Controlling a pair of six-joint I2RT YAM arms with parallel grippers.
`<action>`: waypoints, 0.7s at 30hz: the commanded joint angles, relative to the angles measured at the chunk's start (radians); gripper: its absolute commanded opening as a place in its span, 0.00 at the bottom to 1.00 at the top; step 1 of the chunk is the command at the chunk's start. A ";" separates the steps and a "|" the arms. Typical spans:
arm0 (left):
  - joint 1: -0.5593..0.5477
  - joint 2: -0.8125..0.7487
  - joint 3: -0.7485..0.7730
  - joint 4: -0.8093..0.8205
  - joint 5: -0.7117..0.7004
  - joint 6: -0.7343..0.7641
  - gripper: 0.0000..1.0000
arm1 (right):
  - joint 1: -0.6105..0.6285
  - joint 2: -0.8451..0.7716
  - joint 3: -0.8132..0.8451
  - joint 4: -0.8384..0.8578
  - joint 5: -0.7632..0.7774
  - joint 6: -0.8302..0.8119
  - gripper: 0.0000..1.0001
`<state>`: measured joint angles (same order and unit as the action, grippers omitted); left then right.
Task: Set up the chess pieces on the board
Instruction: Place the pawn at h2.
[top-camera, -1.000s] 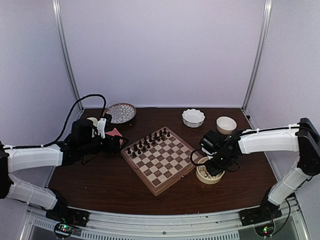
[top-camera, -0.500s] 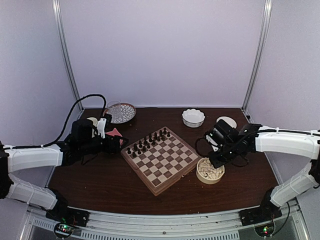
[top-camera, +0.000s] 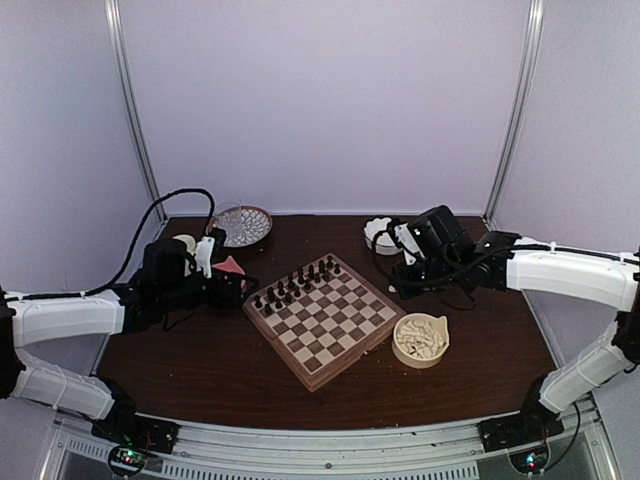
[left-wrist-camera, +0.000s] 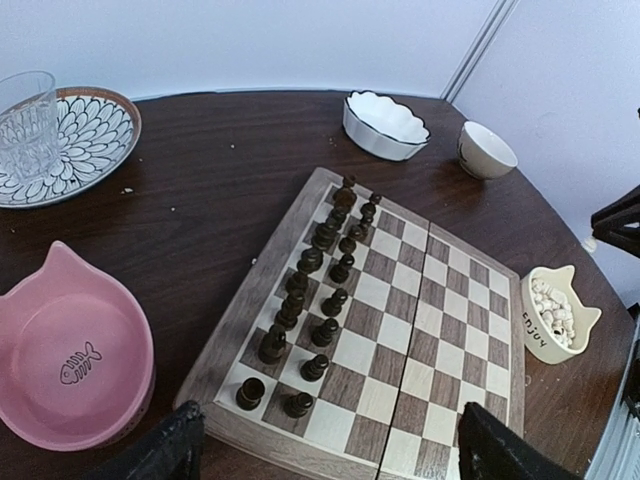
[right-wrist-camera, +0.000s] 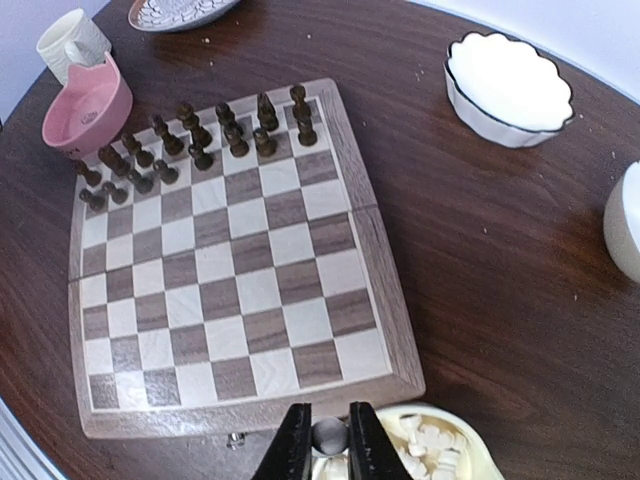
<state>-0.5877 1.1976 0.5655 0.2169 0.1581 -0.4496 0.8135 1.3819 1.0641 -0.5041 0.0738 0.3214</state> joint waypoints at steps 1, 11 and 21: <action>-0.010 -0.018 -0.012 0.056 -0.004 0.025 0.88 | 0.009 0.070 -0.019 0.257 0.025 0.013 0.14; -0.024 -0.005 -0.022 0.094 0.012 0.035 0.88 | 0.015 0.316 -0.003 0.369 0.201 -0.046 0.06; -0.032 0.014 -0.012 0.085 -0.002 0.032 0.87 | 0.015 0.407 0.045 0.320 0.196 0.007 0.09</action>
<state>-0.6136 1.2057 0.5434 0.2539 0.1608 -0.4316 0.8207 1.7630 1.0706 -0.1616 0.2363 0.2996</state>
